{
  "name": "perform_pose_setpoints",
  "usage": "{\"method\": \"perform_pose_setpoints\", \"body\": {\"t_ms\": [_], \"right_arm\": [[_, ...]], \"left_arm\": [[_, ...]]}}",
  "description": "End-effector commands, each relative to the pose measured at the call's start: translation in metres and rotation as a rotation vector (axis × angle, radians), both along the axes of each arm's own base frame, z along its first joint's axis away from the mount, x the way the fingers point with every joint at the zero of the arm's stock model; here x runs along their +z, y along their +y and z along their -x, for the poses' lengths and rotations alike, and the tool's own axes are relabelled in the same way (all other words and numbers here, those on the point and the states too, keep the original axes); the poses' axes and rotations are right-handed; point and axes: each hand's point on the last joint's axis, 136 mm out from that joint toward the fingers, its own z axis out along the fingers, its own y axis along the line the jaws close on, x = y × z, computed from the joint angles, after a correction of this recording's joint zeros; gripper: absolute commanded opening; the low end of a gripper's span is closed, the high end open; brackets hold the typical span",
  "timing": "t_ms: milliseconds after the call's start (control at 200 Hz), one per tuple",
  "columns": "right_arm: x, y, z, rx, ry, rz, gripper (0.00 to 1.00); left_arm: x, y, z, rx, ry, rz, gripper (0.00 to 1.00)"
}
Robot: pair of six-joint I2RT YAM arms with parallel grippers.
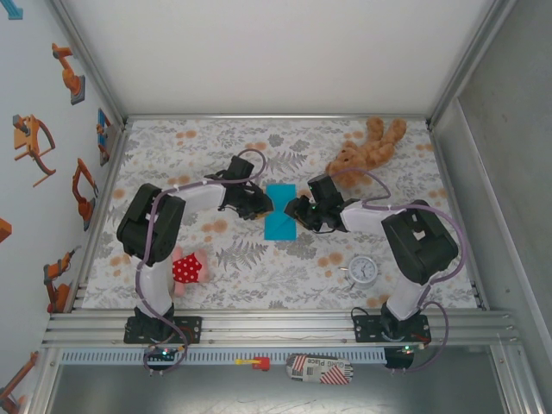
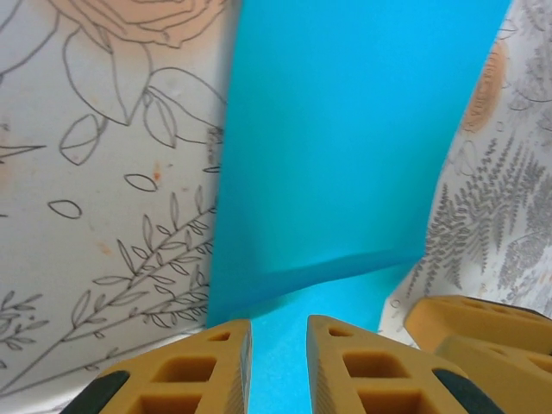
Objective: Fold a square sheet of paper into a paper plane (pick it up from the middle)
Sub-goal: Fold the triangle a second time at the center of the table, then pick up the paper from the center of the table.
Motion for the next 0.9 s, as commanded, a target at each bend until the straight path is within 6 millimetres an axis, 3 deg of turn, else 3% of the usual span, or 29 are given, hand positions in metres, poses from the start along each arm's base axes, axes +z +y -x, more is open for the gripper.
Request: {"method": "perform_pose_setpoints", "body": {"t_ms": [0, 356, 591, 896], "right_arm": [[-0.006, 0.002, 0.001, -0.016, 0.021, -0.022, 0.42], [-0.016, 0.008, 0.003, -0.018, 0.051, -0.064, 0.40], [-0.019, 0.012, 0.002, -0.016, 0.060, -0.086, 0.33], [-0.018, 0.016, -0.001, -0.016, 0.056, -0.105, 0.32]], "left_arm": [[-0.008, 0.001, -0.001, 0.013, 0.033, -0.018, 0.24], [-0.027, 0.016, 0.007, 0.071, 0.102, -0.058, 0.24], [-0.031, 0.018, 0.011, 0.094, 0.140, -0.053, 0.24], [-0.032, 0.018, 0.013, 0.112, 0.172, -0.029, 0.24]]}}
